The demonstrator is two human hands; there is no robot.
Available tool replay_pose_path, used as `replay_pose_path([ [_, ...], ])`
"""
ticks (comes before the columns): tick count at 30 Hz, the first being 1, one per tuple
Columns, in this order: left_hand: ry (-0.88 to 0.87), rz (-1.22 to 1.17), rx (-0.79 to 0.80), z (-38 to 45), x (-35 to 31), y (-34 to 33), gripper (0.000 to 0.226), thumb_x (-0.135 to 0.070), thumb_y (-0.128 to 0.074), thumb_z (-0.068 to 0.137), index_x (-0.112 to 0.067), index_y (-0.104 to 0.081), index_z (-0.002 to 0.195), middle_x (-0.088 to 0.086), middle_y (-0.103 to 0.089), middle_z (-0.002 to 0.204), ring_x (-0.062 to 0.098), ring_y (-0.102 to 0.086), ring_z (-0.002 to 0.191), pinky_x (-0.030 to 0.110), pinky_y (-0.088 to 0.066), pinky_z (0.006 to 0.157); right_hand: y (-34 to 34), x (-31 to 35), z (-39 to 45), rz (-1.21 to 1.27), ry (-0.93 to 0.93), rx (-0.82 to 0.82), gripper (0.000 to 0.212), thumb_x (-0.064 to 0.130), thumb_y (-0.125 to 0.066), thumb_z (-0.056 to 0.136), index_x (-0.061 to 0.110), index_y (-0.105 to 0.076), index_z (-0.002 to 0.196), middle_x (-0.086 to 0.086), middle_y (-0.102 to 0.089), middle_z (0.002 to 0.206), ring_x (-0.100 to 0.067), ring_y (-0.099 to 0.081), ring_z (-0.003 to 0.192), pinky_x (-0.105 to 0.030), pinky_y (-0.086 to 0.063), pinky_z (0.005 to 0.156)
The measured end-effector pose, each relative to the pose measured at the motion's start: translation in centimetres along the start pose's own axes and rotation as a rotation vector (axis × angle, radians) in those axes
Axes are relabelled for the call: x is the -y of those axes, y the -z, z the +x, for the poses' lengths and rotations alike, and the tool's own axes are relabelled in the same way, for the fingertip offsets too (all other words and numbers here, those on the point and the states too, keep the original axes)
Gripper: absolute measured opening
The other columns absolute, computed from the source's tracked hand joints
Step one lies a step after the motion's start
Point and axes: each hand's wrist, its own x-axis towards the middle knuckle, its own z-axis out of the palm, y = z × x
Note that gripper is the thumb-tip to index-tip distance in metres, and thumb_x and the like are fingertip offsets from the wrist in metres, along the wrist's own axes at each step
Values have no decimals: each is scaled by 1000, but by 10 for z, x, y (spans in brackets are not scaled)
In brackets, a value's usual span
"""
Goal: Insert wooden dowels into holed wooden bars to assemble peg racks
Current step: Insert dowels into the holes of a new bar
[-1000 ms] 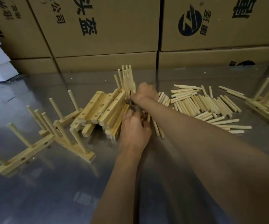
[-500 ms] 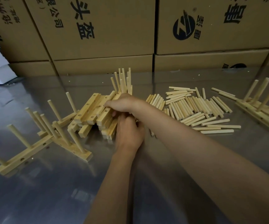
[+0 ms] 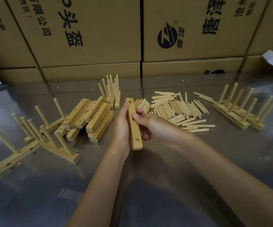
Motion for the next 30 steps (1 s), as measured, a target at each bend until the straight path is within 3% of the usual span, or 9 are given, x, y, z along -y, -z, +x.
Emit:
replay_pose_path([
  [2,38,12,-1,-9,4,-9,62,-57,-38,101,-15,-69,67,8,-64,64,21,-58,44,27,-48,40,0,-12,-11,-139,-16,-86,37,54,-43,100,29,-67,87,7,-60,58,-8,-53,56,-27,-43,63],
  [4,-1,10,-35,-13,5,-11,58,-54,-39,102,-17,-65,67,2,-60,62,16,-57,49,27,-49,47,10,-23,-19,-293,58,-227,56,58,-43,98,16,-70,75,1,-68,65,-14,-63,63,-36,-49,69],
  [7,-56,57,-95,-10,1,-8,46,-50,-42,103,-18,-59,73,-2,-54,64,12,-48,53,26,-41,54,41,-45,-28,-721,178,-602,35,46,-53,96,19,-66,79,1,-67,79,-19,-61,83,-33,-44,66],
  [9,-36,79,-103,-9,0,-7,45,-49,-44,102,-18,-58,73,-3,-52,62,12,-45,50,24,-40,49,57,-57,-35,-870,136,-710,22,45,-61,91,24,-64,84,5,-63,92,-15,-54,97,-29,-38,68],
  [12,29,117,-89,-10,4,-7,43,-49,-50,99,-17,-60,72,-4,-50,60,10,-44,47,22,-39,46,58,-74,-36,-896,56,-663,23,50,-67,85,28,-63,87,8,-54,93,-12,-47,101,-30,-39,70],
  [15,85,166,-19,-9,6,-4,42,-47,-51,98,-15,-62,73,-4,-50,60,10,-43,46,20,-36,43,53,-75,-32,-818,86,-676,12,35,-67,89,27,-61,83,9,-51,90,-13,-49,98,-29,-38,69],
  [19,167,230,147,-7,5,-3,38,-38,-44,103,-7,-65,109,0,-46,60,11,-37,41,20,-29,38,52,-70,-35,-609,249,-616,7,16,-56,94,20,-51,95,5,-63,82,-19,-59,80,-34,-44,63],
  [22,166,275,226,-7,4,-3,34,-34,-42,105,-22,-61,131,1,-47,60,10,-39,40,19,-29,37,48,-63,-42,-510,419,-564,21,8,-52,95,24,-58,107,6,-65,78,-10,-58,69,-29,-43,60],
  [30,132,417,286,-9,3,-3,34,-35,-43,104,-45,-57,134,-1,-50,63,9,-41,48,21,-33,43,46,-58,-44,-631,576,-638,26,18,-59,90,25,-72,112,13,-61,86,-6,-55,74,-30,-48,66],
])
